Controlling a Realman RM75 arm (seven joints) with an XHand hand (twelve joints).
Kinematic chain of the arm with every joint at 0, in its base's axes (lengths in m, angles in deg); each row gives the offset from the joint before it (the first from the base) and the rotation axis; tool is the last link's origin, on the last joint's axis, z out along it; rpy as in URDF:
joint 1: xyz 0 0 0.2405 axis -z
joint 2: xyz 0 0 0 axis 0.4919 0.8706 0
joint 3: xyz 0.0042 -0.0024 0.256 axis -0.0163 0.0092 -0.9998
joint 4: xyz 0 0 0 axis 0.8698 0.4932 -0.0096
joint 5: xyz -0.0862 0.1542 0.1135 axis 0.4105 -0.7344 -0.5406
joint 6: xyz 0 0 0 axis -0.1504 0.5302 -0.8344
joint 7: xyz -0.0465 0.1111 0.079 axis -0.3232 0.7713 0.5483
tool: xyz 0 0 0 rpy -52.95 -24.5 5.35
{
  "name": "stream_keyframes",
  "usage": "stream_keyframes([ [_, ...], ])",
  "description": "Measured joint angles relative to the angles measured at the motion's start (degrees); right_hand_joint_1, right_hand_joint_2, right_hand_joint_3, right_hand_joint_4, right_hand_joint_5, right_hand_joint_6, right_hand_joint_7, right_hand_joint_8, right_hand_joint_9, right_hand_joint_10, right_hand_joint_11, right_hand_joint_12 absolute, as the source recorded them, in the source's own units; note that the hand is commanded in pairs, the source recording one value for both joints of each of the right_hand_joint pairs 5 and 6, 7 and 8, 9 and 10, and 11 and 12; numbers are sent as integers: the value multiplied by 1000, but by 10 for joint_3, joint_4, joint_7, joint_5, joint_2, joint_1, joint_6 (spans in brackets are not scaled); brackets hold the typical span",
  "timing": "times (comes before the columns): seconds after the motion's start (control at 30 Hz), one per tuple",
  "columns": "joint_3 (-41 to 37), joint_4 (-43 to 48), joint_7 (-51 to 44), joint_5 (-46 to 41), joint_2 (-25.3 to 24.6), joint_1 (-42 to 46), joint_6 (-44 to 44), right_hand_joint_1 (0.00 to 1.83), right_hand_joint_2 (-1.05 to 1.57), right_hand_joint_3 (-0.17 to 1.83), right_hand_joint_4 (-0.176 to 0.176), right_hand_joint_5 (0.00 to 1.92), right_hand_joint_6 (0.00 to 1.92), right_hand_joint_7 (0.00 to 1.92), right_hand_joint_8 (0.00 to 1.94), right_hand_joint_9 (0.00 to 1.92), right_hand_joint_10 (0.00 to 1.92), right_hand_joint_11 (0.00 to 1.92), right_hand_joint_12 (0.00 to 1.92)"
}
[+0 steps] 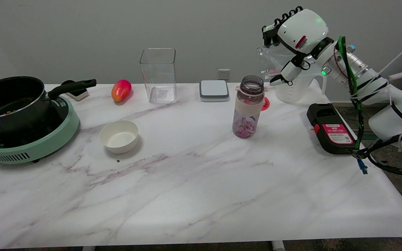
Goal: Pour the contents of the measuring cup into the bottle.
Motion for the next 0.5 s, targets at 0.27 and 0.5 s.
stream_keyframes([
  [0.27, 1, -1, 0, 9, 2, -3, -1, 1383, 1079, 589, 0, 1731, 1731, 1789, 1789, 1714, 1714, 1315, 1315],
  [0.5, 3, -1, 1, 15, 2, -6, -1, 1373, 1109, 562, 0, 1742, 1742, 1794, 1794, 1716, 1716, 1316, 1316],
])
